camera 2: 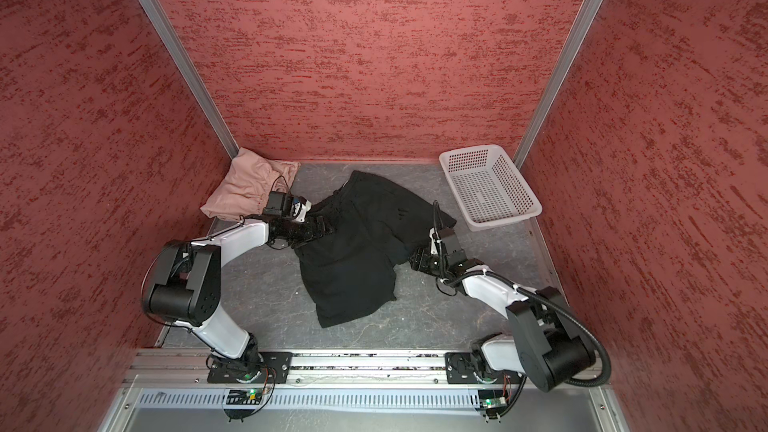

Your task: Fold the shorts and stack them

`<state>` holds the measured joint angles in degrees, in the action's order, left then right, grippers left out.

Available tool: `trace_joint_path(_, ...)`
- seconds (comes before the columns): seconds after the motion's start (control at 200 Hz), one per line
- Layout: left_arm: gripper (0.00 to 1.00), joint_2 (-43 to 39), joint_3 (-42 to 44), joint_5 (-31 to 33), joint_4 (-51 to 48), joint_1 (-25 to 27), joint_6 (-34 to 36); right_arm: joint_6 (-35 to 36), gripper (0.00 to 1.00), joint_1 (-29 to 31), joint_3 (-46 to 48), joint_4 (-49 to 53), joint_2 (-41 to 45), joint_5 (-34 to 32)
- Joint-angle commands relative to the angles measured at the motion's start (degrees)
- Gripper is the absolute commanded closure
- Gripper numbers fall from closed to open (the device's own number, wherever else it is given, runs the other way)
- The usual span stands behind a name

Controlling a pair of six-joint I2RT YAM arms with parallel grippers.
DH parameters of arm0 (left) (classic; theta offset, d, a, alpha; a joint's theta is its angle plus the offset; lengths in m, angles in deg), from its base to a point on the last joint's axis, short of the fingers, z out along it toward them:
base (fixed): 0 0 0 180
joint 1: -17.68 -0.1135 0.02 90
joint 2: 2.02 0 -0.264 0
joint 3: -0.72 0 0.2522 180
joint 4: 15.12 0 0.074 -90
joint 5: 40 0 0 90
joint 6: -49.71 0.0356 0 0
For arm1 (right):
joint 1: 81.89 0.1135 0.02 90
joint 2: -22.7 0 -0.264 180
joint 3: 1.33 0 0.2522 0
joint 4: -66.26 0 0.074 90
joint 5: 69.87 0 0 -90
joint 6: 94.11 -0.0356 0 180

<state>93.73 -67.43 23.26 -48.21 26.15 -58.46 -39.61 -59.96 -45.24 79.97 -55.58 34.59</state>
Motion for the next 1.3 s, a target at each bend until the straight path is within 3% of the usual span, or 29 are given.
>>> trace_joint_path(0.0, 0.01, -0.7, 1.6, -0.3, 1.9, 0.1, 0.8, -1.5, 0.32, 0.2, -1.1, -10.0, -3.2, 1.0)
trace_joint_path(0.195, 0.01, -0.7, 3.8, 0.6, 2.0, 0.1, -0.3, -3.3, 0.44, 0.2, -2.6, -15.9, -10.6, 1.8)
trace_joint_path(0.316, 0.01, -0.7, 5.4, -0.1, 2.3, 0.1, -1.0, -3.0, 0.68, 0.3, -5.4, -13.3, -12.2, -0.4)
trace_joint_path(0.486, 0.01, -1.4, 7.0, -0.1, 1.7, 0.1, -0.7, 0.7, 1.0, 0.7, -15.9, 6.2, -10.6, -5.0)
trace_joint_path(0.756, 0.01, -2.1, 5.4, 1.6, -2.2, 0.1, 0.8, 6.3, 1.0, 2.8, -39.0, 47.3, -14.9, -13.9)
trace_joint_path(0.837, 0.01, -1.8, 4.8, 1.7, -3.0, 0.1, 1.3, 7.3, 1.0, 4.3, -42.5, 54.9, -17.4, -13.1)
trace_joint_path(0.962, 0.01, -0.8, 4.2, 2.4, -4.3, 0.1, 2.3, 8.8, 0.97, 6.7, -43.6, 58.1, -20.4, -7.6)
trace_joint_path(1.037, 0.01, -0.6, 4.0, 2.5, -4.8, 0.1, 2.4, 9.3, 0.85, 7.7, -44.5, 58.3, -21.9, -6.1)
trace_joint_path(1.157, 0.01, -0.7, 4.1, 1.7, -4.6, 0.2, 2.4, 10.3, 0.67, 8.2, -43.3, 49.8, -19.2, 3.8)
trace_joint_path(1.207, 0.01, -0.7, 3.9, 1.6, -4.9, 0.2, 2.5, 9.8, 0.51, 8.2, -42.2, 46.2, -16.6, 6.5)
trace_joint_path(1.298, 0.01, -1.2, 3.3, 1.6, -6.0, 0.1, 2.8, 7.6, 0.48, 8.1, -38.6, 42.9, -11.1, 8.8)
